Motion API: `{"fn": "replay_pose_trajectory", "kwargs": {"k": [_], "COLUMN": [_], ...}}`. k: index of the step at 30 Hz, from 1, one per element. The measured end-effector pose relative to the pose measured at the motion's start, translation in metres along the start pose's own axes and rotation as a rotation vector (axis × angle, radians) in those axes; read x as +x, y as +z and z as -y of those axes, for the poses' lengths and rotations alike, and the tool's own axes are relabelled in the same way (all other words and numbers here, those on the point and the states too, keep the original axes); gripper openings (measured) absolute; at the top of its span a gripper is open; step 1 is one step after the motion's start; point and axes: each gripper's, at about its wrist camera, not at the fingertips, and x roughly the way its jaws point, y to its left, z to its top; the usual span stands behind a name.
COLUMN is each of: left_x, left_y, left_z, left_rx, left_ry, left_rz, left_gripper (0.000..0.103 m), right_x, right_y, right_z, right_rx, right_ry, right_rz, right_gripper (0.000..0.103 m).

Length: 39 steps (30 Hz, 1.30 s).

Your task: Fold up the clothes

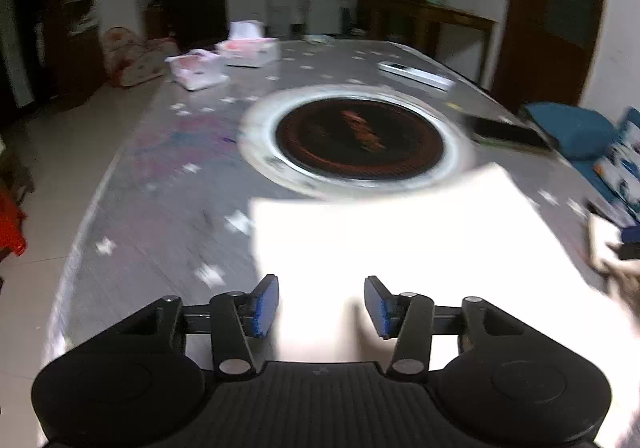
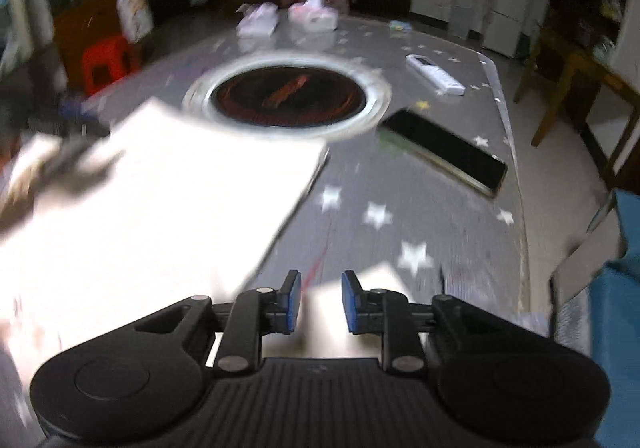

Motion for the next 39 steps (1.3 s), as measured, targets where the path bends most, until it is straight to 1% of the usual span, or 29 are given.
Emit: {"fn": "replay_pose_trajectory", "kwargs": {"k": [3, 5, 6, 8, 9, 11, 12, 15, 16, 19, 20, 23, 24, 26, 28, 29, 30, 31, 33, 34, 35, 36, 39], "left_x": [-0.021, -0.033, -0.039, -0.049, -0.053, -0.059, -0.062, -0.068, -0.071, -0.081, -0.084, -0.094, -0.096, -0.102, -0.104, -0.106, -0.107, -0.108, -0.108, -0.109, -0.109, -0.109, -0.112], "left_y": [-0.022, -0.035, -0.041, -0.052, -0.056, -0.064, -0.067, -0.075, -0.077, -0.082, -0.084, -0.087, -0.089, -0.092, -0.094, -0.096, -0.097, -0.098, -0.101, -0.101, -0.102, -0.102, -0.104], "left_z": [0.021, 0.032, 0.035, 0.040, 0.041, 0.044, 0.044, 0.044, 0.043, 0.036, 0.033, 0.022, 0.020, 0.014, 0.012, 0.011, 0.010, 0.009, 0.008, 0.008, 0.007, 0.007, 0.006], "left_rx": [0.029, 0.038, 0.038, 0.033, 0.028, 0.020, 0.021, 0.020, 0.015, -0.002, -0.008, -0.046, -0.056, -0.075, -0.079, -0.081, -0.083, -0.088, -0.099, -0.101, -0.103, -0.105, -0.103], "left_ry": [-0.034, -0.051, -0.062, -0.079, -0.084, -0.086, -0.075, -0.048, -0.045, -0.021, -0.010, 0.007, 0.012, 0.023, 0.027, 0.030, 0.032, 0.033, 0.034, 0.035, 0.037, 0.039, 0.047], "left_rz": [-0.001, 0.004, 0.004, 0.003, 0.003, 0.002, 0.004, 0.012, 0.015, 0.031, 0.037, 0.054, 0.056, 0.059, 0.062, 0.063, 0.065, 0.065, 0.066, 0.068, 0.070, 0.072, 0.090], "left_gripper": [0.056, 0.058, 0.060, 0.061, 0.062, 0.062, 0.063, 0.063, 0.064, 0.065, 0.065, 0.066, 0.067, 0.067, 0.067, 0.068, 0.068, 0.070, 0.073, 0.075, 0.076, 0.079, 0.087], "right_x": [-0.002, 0.000, 0.001, 0.002, 0.003, -0.001, -0.004, -0.020, -0.025, -0.049, -0.058, -0.082, -0.089, -0.097, -0.094, -0.088, -0.081, -0.069, -0.047, -0.039, -0.027, -0.016, 0.001], "right_y": [-0.023, -0.029, -0.032, -0.037, -0.040, -0.041, -0.041, -0.039, -0.039, -0.035, -0.034, -0.030, -0.028, -0.024, -0.021, -0.021, -0.021, -0.023, -0.026, -0.027, -0.029, -0.031, -0.034], "right_z": [-0.017, -0.020, -0.022, -0.025, -0.027, -0.029, -0.030, -0.024, -0.022, -0.011, -0.009, -0.008, -0.011, -0.019, -0.029, -0.032, -0.035, -0.038, -0.041, -0.041, -0.042, -0.043, -0.040], "right_rx": [-0.076, -0.088, -0.093, -0.104, -0.109, -0.113, -0.112, -0.052, -0.028, 0.086, 0.123, 0.231, 0.246, 0.231, 0.141, 0.103, 0.066, 0.039, -0.005, -0.017, -0.030, -0.044, -0.031], "right_ry": [-0.054, -0.077, -0.088, -0.111, -0.123, -0.155, -0.166, -0.182, -0.177, -0.124, -0.094, 0.035, 0.074, 0.099, 0.038, 0.003, -0.032, -0.048, -0.065, -0.072, -0.090, -0.108, -0.118], "right_rz": [-0.024, -0.019, -0.017, -0.012, -0.009, 0.014, 0.025, 0.100, 0.119, 0.204, 0.231, 0.316, 0.341, 0.365, 0.327, 0.296, 0.264, 0.220, 0.140, 0.119, 0.095, 0.071, 0.047], "right_gripper": [0.022, 0.021, 0.020, 0.019, 0.015, 0.008, 0.006, 0.003, 0.003, 0.002, 0.002, 0.001, 0.001, 0.001, 0.005, 0.011, 0.012, 0.013, 0.022, 0.024, 0.024, 0.024, 0.024]}}
